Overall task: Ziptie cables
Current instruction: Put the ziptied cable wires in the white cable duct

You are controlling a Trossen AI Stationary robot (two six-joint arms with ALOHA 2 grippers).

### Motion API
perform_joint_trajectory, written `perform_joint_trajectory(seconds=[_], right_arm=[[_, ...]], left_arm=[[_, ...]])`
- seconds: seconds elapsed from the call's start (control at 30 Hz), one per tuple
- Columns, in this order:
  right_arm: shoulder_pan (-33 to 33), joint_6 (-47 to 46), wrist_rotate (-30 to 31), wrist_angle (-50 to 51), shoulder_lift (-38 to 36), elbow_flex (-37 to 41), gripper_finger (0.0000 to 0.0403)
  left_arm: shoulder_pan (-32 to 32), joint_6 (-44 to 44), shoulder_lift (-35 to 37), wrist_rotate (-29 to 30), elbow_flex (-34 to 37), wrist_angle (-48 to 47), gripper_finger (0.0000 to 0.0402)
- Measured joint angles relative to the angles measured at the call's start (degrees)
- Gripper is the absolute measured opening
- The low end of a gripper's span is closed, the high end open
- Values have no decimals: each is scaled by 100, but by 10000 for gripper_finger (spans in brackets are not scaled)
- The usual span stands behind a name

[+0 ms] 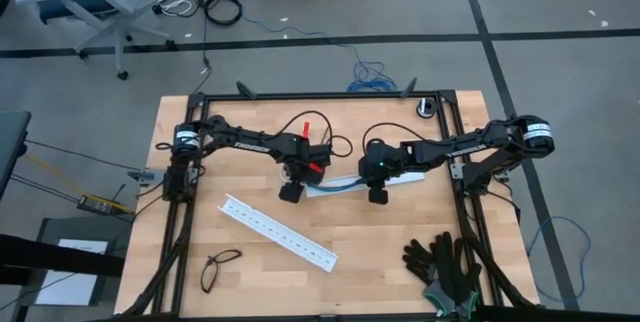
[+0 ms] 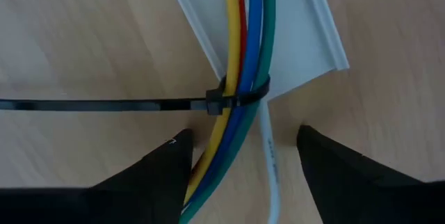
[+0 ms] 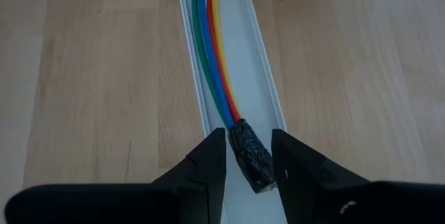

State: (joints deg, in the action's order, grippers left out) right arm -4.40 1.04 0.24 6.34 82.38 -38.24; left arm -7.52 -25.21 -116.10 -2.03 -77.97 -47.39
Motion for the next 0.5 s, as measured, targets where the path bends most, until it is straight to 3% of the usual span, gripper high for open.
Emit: perform_joint_trajectory(seconds=[0.2,0.5], right_arm=[[26,421,-3,182,-1,-1,100],[11,1317,111,191,-1,0,99]], left_arm=[[-31,20,30,56,15,-41,186],[-32,17,18,6,37,70,57]])
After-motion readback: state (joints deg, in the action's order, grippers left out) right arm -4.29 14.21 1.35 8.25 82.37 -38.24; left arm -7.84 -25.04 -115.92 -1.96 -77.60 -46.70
